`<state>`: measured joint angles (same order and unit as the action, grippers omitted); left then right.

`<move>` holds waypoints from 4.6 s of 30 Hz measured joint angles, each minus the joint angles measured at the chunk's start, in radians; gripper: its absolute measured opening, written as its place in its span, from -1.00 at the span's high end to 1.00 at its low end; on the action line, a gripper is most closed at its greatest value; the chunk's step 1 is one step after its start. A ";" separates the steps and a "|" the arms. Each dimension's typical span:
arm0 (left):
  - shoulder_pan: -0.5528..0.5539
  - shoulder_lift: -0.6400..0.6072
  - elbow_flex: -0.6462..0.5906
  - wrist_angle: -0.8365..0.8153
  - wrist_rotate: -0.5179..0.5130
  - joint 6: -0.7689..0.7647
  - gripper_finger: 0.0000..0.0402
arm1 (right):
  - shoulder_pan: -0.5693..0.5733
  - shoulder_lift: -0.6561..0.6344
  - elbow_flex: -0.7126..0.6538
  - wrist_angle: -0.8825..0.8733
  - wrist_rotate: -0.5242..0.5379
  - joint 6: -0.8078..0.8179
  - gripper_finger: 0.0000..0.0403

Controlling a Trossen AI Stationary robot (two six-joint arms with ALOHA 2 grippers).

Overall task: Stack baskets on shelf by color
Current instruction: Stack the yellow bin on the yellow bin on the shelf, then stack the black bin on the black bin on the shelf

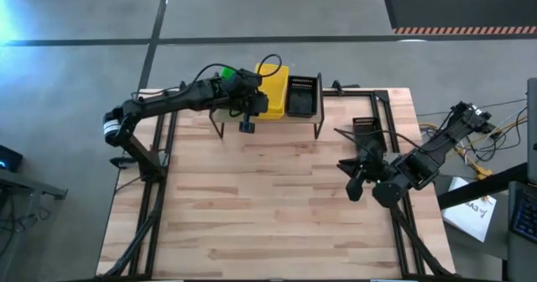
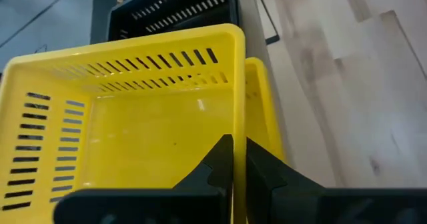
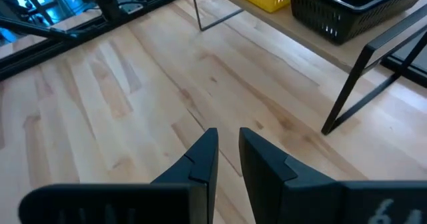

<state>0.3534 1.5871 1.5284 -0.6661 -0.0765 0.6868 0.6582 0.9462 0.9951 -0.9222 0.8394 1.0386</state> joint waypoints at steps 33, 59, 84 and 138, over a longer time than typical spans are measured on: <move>0.013 -0.001 0.038 -0.034 0.100 -0.133 0.43 | -0.011 0.005 0.000 -0.016 0.007 -0.057 0.73; 0.012 0.004 -0.144 0.205 0.028 -0.149 0.33 | -0.064 -0.081 0.058 -0.081 0.024 -0.144 0.73; -0.130 -0.092 -0.023 0.213 0.022 -0.375 0.33 | -0.386 -0.107 -0.126 -0.531 -0.582 -0.399 0.36; -0.200 -0.140 -0.030 0.211 0.024 -0.394 0.33 | -0.803 0.419 -0.163 -0.347 -0.668 -0.680 0.95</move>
<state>0.1532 1.4474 1.4982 -0.4550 -0.0521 0.2933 -0.1452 1.3656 0.8325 -1.2696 0.1717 0.3585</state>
